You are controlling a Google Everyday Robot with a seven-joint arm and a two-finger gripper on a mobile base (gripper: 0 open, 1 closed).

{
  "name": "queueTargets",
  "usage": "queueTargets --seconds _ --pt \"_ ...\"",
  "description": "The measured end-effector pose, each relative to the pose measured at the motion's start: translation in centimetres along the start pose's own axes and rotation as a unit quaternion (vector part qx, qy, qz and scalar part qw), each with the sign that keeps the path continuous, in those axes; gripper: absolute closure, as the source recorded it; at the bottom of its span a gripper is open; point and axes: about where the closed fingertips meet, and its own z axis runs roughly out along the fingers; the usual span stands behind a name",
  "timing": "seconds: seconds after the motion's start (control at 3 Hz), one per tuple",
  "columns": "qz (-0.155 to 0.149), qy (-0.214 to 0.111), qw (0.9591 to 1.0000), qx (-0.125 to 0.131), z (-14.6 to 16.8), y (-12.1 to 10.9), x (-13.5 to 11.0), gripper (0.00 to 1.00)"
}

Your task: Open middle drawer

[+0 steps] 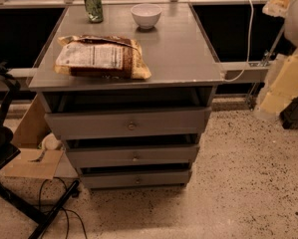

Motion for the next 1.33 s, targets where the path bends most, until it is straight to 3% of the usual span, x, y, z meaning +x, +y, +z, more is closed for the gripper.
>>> queueTargets --seconds 0.33,0.67,1.0,1.33 --pt "-0.006 -0.003 0.9998 0.018 1.8 2.2 -1.1 0.0" --pt "-0.013 0.005 0.9998 0.017 10.7 5.6 -1.9 0.0" --pt "-0.026 0.035 0.999 -0.006 19.5 8.1 -0.6 0.0" --pt "-0.03 0.082 0.9951 -0.046 28.6 10.4 3.0 0.0"
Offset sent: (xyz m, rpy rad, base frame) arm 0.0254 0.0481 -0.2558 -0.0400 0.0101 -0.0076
